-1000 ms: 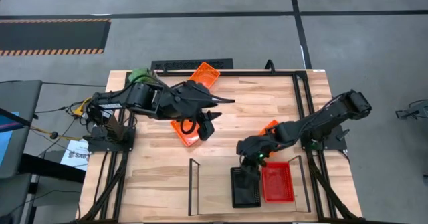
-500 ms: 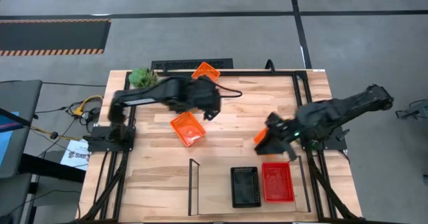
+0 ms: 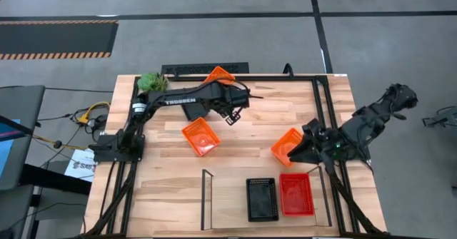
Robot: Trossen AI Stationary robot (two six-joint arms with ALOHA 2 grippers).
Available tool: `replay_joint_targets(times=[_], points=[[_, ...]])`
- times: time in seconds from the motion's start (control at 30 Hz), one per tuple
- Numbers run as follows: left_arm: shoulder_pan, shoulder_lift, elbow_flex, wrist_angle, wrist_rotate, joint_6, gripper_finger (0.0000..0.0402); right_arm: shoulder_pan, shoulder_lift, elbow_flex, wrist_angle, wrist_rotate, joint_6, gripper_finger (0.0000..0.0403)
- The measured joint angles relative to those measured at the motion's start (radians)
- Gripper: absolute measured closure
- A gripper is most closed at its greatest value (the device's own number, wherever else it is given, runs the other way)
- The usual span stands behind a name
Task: Stack baskets on shelf by color
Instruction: Stack the black bin on top of the black bin on the shelf
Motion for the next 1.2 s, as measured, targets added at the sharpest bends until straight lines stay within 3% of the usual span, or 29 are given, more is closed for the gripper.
replay_joint_targets(times=[0.33,0.57,1.03,1.2], points=[[0.067,-0.117,-0.321,0.214,0.125,-0.005,0.0253,0.008,0.021,0.0,-0.044,0.006,0.008,0.0285],[0.066,-0.166,-0.483,0.233,0.135,-0.019,0.0253,-0.008,0.02,0.0,-0.06,0.005,0.008,0.0285],[0.091,-0.194,-0.587,0.275,0.079,0.013,0.0253,-0.007,0.02,0.0,-0.094,0.005,-0.002,0.0285],[0.109,-0.194,-0.658,0.349,0.168,0.049,0.0253,-0.007,0.02,0.0,-0.094,0.005,-0.002,0.0285]])
